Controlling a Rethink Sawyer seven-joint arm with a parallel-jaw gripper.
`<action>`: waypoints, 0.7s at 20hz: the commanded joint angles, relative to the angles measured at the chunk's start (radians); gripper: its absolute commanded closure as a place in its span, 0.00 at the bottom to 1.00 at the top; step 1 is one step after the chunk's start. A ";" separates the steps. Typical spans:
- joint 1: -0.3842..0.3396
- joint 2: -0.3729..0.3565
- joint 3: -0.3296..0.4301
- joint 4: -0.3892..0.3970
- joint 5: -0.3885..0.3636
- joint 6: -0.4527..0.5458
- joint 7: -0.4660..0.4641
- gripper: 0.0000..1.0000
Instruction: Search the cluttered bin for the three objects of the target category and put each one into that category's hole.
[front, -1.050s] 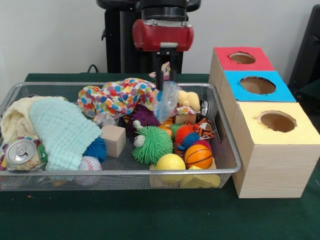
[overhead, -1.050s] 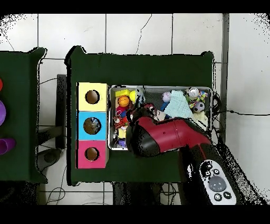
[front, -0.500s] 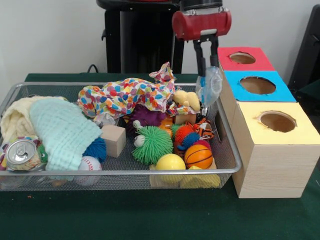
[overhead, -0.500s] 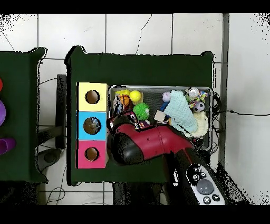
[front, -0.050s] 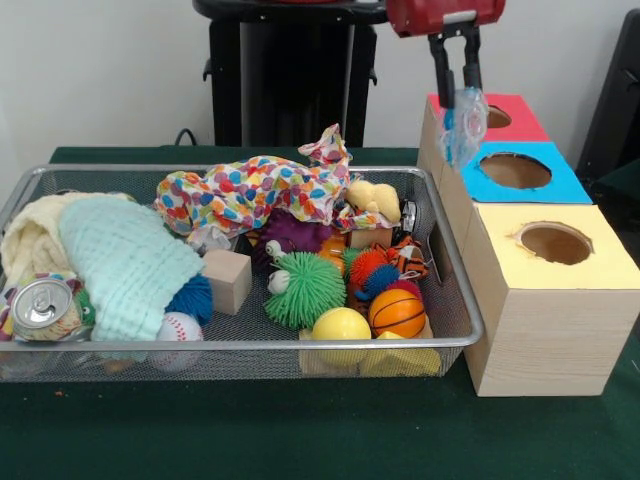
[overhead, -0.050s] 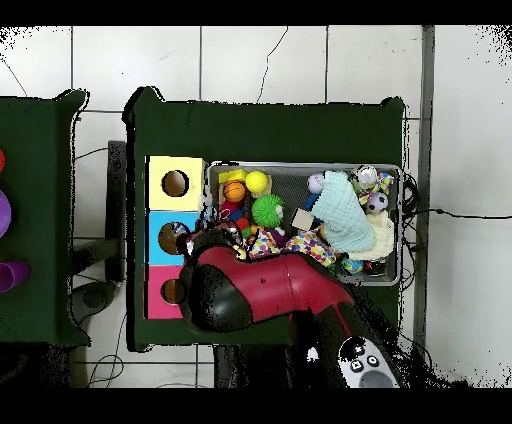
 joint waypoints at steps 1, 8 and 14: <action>0.039 -0.092 0.033 0.123 0.122 0.055 0.217 1.00; 0.197 -0.064 -0.124 0.152 0.114 -0.026 0.267 1.00; 0.329 0.005 -0.271 0.144 0.095 -0.127 0.286 1.00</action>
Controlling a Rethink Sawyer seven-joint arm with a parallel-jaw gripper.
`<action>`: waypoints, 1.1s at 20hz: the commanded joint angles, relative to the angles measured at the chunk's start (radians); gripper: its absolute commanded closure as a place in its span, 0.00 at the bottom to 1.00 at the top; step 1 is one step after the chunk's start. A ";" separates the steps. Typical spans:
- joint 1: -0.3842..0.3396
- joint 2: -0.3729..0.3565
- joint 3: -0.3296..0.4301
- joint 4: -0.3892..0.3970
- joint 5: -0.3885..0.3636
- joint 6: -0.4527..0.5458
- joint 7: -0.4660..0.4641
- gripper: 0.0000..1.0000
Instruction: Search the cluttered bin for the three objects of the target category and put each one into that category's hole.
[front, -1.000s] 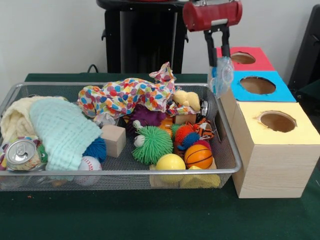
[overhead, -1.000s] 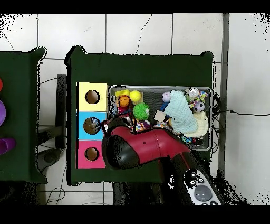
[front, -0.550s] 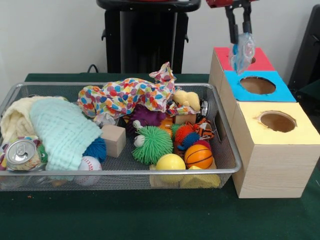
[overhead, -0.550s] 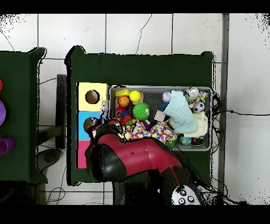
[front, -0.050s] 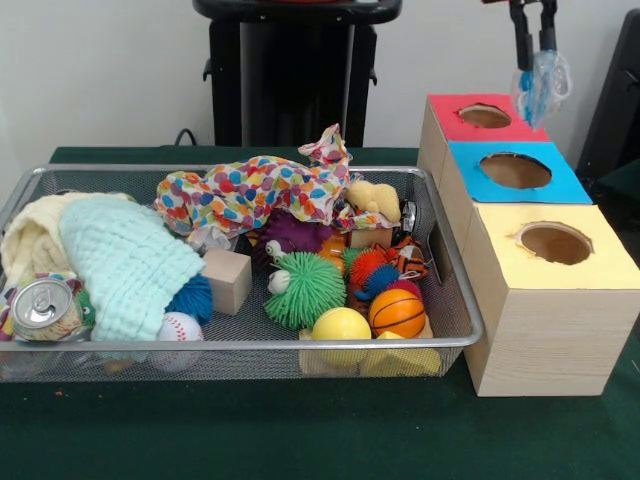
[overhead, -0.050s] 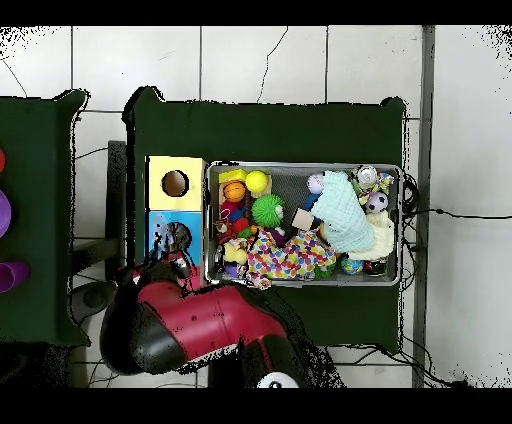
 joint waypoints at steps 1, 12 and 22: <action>0.090 0.074 -0.177 0.059 0.016 -0.098 0.270 1.00; 0.198 0.213 -0.322 0.021 0.020 -0.221 0.222 1.00; 0.177 0.242 -0.351 0.004 -0.046 -0.319 0.154 1.00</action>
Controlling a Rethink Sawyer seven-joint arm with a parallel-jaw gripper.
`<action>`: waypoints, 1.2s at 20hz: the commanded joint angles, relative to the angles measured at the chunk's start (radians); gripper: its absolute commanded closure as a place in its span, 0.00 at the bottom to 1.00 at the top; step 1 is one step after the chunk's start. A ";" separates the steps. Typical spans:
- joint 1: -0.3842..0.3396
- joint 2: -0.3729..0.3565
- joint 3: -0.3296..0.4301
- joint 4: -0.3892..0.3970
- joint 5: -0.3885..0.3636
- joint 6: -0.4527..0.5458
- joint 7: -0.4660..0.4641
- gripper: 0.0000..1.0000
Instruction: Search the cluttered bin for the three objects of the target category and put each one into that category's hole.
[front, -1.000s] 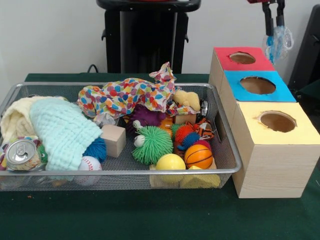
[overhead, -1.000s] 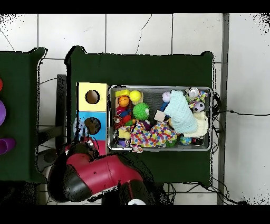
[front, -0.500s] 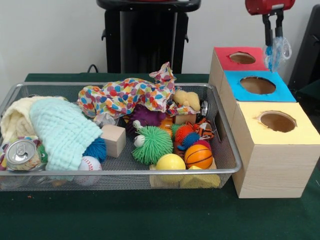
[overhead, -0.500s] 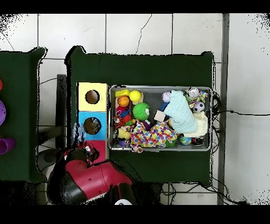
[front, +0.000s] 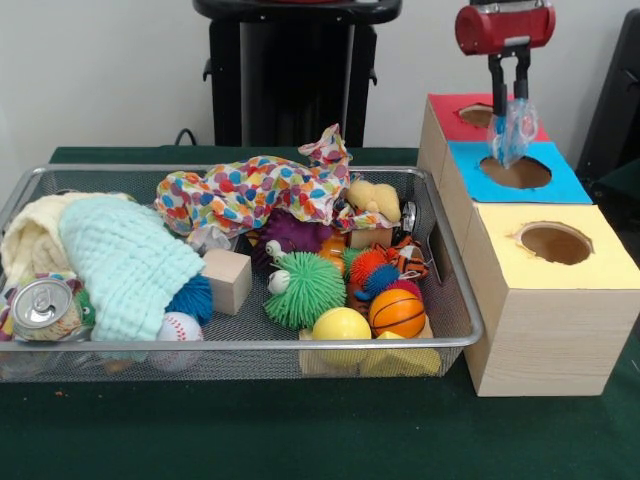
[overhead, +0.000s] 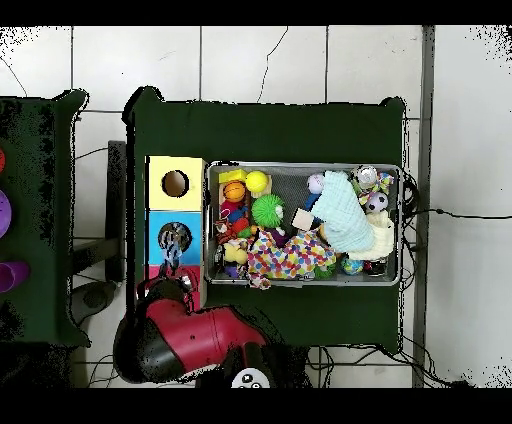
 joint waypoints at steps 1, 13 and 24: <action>-0.015 0.053 -0.070 -0.006 -0.051 -0.076 0.144 1.00; 0.082 0.089 -0.130 -0.022 0.041 -0.089 0.187 1.00; 0.154 0.133 -0.162 -0.044 0.093 -0.117 0.211 1.00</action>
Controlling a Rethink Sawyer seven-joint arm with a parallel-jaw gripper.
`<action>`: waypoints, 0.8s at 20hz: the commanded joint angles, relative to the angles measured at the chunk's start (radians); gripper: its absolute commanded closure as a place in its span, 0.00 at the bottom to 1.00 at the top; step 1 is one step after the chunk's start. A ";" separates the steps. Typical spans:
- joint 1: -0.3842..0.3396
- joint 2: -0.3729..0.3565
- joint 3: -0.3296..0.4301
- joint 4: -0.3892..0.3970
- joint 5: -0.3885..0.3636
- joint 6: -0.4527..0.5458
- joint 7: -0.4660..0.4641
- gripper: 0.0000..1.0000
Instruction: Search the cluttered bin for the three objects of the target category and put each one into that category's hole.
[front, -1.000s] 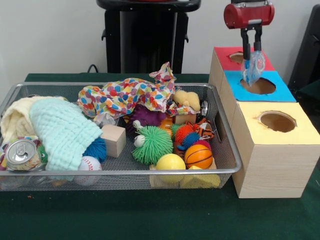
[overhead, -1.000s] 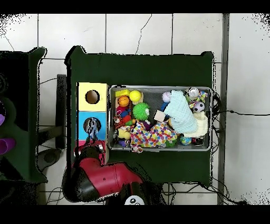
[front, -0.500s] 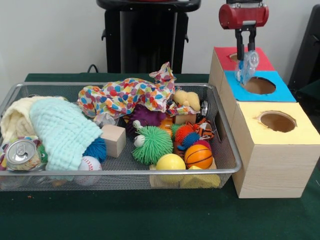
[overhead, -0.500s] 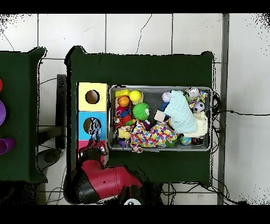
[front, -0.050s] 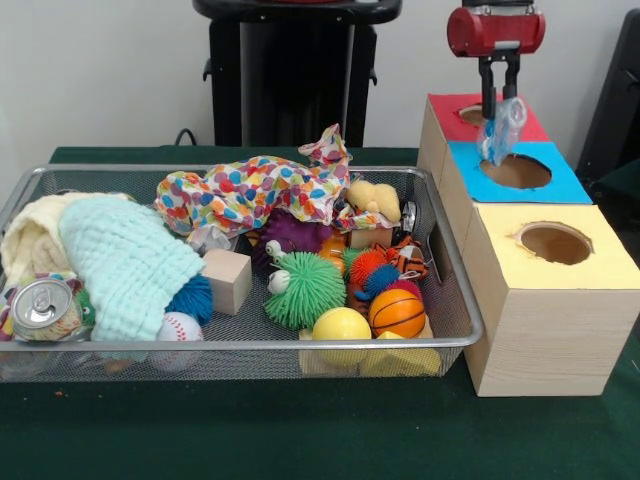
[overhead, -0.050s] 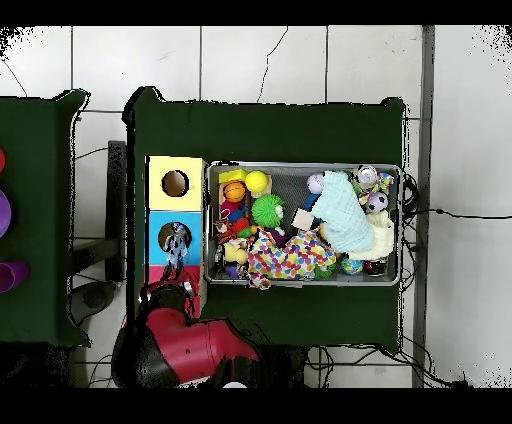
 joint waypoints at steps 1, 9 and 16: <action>0.025 0.095 -0.015 -0.040 0.069 -0.019 0.213 1.00; 0.041 0.077 -0.009 -0.072 0.102 0.027 0.196 1.00; 0.054 0.076 -0.006 -0.101 0.131 0.048 0.183 1.00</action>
